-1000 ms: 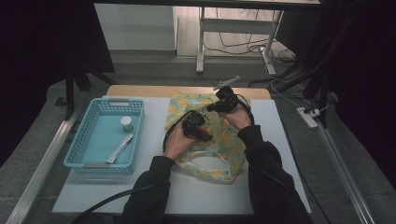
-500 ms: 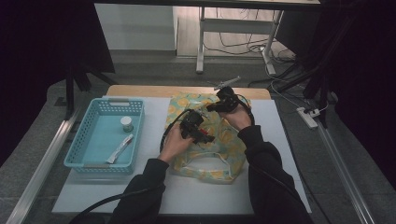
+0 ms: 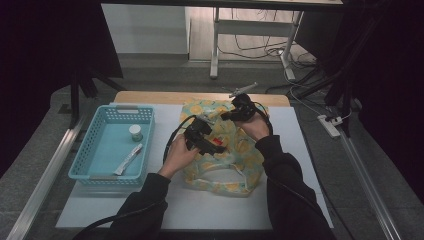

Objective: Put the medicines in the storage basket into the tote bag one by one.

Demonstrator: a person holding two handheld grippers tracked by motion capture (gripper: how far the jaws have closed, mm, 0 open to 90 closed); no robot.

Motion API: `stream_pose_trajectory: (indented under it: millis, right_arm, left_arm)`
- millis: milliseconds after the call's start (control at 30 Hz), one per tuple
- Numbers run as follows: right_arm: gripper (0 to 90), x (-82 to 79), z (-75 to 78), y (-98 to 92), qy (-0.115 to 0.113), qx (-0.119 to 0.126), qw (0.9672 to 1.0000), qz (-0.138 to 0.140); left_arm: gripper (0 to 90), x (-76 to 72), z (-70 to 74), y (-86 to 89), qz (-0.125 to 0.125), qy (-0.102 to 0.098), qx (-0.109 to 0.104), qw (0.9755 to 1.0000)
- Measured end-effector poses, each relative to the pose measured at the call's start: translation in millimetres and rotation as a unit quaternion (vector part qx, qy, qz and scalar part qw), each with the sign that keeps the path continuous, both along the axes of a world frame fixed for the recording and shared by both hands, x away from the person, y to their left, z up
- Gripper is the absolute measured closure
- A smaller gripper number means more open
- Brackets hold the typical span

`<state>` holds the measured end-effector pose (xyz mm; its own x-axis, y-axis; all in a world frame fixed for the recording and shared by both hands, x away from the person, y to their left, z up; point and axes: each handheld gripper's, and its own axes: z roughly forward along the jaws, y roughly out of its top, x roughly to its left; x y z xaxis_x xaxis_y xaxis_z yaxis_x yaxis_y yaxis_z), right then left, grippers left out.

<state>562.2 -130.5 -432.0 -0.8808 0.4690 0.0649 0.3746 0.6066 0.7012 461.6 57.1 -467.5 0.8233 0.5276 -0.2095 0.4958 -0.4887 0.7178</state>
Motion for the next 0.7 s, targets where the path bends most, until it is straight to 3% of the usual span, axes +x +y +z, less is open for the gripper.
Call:
stream_pose_trajectory:
  millis: [333,700]
  right_arm:
    - [89.2,-3.1,2.6,-1.4,-0.003,-0.001,1.0000,0.000]
    - [89.3,-5.9,1.9,0.0,-0.003,0.000,1.0000,0.004]
  left_arm:
    - [0.0,-16.0,9.5,22.9,-0.009,-0.005,-0.040,0.9992]
    - [0.7,-33.0,19.4,45.5,0.000,-0.018,-0.042,0.9990]
